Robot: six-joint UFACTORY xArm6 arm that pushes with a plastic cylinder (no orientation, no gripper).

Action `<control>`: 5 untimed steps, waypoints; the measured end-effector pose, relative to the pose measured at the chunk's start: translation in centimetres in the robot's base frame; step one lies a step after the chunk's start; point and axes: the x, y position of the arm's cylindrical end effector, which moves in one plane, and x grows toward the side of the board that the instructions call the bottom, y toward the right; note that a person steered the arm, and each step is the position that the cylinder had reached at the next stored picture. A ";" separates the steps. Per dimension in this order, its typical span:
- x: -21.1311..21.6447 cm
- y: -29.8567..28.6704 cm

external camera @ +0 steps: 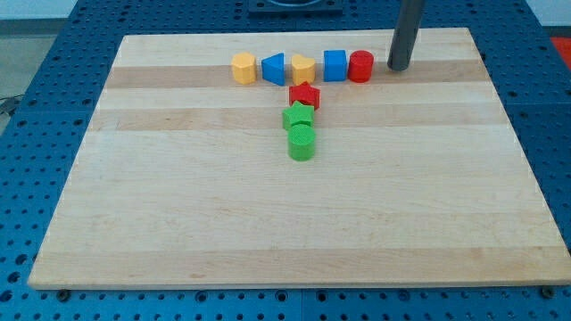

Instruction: Move the red circle into the blue cube

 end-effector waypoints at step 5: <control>0.6 -3.3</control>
